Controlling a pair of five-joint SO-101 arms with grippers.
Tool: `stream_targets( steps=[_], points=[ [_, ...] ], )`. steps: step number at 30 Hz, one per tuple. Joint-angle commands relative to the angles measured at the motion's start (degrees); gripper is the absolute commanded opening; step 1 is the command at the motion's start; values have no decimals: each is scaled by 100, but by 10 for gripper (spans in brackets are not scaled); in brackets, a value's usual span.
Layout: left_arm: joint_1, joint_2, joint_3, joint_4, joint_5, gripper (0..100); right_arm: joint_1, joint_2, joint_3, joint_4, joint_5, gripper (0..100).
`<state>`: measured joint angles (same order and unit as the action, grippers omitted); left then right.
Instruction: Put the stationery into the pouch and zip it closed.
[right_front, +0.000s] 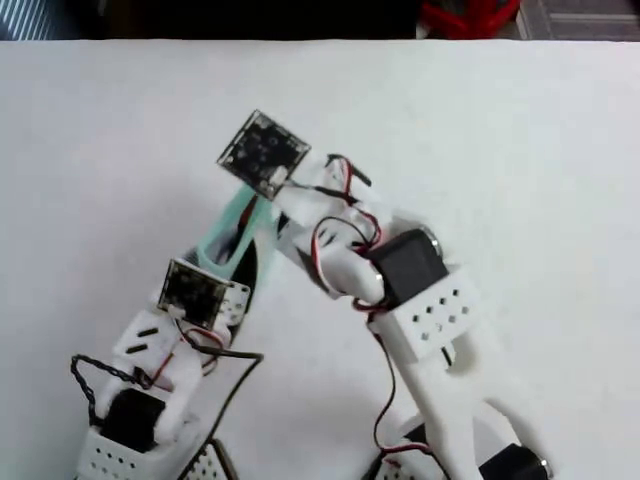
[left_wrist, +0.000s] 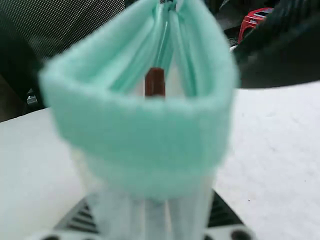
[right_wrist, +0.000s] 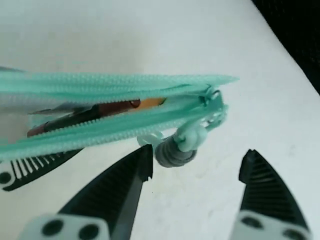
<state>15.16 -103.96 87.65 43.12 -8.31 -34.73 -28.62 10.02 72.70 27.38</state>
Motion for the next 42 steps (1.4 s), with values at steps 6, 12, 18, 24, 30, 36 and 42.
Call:
stream_targets(
  steps=[6, 12, 18, 24, 30, 36, 42],
  points=[
    [-84, -66, -97, 9, -44, 23, 48, 171, -44, -233, -88, 279],
    [-84, -66, -97, 9, -44, 23, 57, 488, -62, -391, -79, 277],
    [-84, -66, -97, 9, -44, 23, 66, 602, -53, -532, 70, 188],
    [-84, -66, -97, 0, -44, 23, 171, 549, -44, -435, 431, 43],
    [-84, -66, -97, 0, -44, 23, 374, 75, -62, -330, 440, 19],
    [-66, -66, -97, 0, -35, 23, 127, -1059, -255, -400, 431, 18],
    [-57, -66, -97, 0, -35, 22, -295, -927, -1310, 312, 176, 18]
  ],
)
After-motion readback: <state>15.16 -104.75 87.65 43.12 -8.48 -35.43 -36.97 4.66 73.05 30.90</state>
